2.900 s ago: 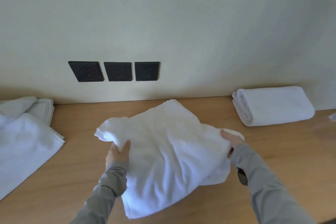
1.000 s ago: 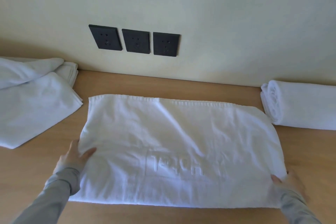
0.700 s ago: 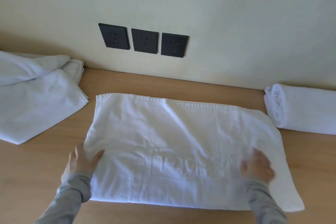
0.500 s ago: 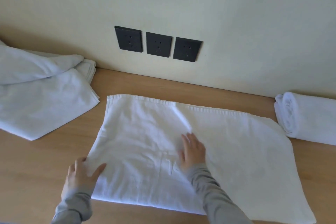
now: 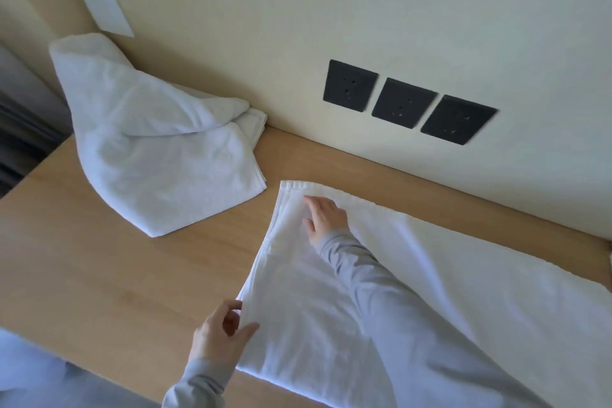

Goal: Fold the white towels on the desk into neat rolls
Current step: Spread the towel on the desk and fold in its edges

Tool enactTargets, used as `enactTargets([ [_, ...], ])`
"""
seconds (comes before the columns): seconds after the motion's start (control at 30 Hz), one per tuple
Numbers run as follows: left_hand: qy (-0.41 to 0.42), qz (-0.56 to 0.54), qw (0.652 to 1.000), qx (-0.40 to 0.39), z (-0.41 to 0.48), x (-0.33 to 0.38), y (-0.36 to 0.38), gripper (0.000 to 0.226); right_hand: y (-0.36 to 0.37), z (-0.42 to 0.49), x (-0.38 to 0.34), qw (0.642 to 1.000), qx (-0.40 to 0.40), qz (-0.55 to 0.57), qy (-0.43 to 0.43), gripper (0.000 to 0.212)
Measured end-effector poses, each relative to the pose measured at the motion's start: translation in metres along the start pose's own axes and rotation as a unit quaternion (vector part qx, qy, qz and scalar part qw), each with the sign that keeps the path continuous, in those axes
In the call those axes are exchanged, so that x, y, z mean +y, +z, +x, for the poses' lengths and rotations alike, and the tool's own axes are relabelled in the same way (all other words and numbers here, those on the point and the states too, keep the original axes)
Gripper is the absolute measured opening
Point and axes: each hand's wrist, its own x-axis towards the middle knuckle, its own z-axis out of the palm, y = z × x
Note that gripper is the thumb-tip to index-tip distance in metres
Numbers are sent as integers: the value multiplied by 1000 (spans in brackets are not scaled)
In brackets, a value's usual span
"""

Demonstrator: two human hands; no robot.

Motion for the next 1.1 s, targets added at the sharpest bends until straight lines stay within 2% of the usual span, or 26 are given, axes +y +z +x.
enactTargets([
  [0.1, 15, 3, 1000, -2, 3, 0, -7, 28, -11, 35, -11, 1000, -5, -9, -1, 40],
  [0.17, 11, 7, 1000, -5, 6, -3, -13, 39, -15, 53, -15, 1000, 0, -8, -3, 37],
  [0.33, -9, 21, 997, -74, 14, -13, -19, 44, -17, 80, -15, 1000, -11, -7, 21, 38],
  [0.5, -13, 19, 995, -96, 20, -18, -23, 46, -13, 91, -12, 999, 13, -34, -16, 15],
  [0.6, 15, 16, 995, -95, 22, -23, -24, 60, -11, 95, -12, 998, 36, -5, -47, 6],
  [0.7, 55, 26, 993, -100, 25, -28, -24, 73, -8, 98, -13, 994, 71, 56, -67, 11],
  [0.8, 70, 27, 992, -101, 27, -28, -24, 67, -4, 98, -15, 994, 39, 83, -57, 19],
  [0.93, 66, 10, 995, -78, 26, -29, -20, 61, 0, 98, -15, 996, 38, 49, -69, 12],
  [1.1, 99, 7, 995, -27, 17, -34, -14, 58, 3, 91, -12, 993, 55, 28, -101, 24],
])
